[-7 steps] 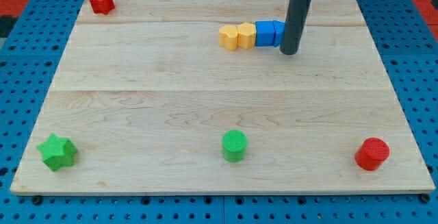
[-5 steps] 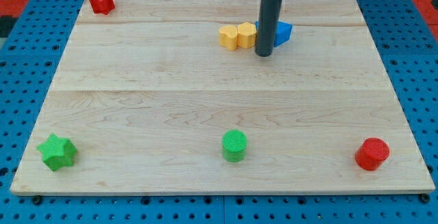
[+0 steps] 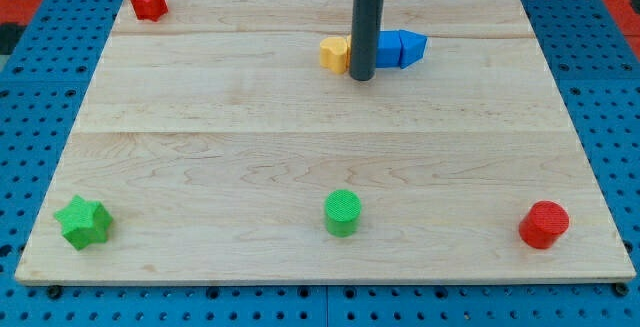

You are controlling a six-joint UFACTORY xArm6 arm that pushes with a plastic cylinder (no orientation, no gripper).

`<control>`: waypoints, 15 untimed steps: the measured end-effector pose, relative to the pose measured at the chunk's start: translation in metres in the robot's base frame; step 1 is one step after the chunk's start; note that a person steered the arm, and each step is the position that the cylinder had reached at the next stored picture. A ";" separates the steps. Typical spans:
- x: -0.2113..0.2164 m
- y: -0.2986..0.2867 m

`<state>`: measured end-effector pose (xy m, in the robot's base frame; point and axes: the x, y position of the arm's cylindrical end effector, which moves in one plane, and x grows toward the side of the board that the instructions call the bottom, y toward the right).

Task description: Place your arm diagonally to the bottom right of green circle

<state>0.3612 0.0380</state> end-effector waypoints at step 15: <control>-0.019 -0.078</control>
<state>0.3418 -0.0402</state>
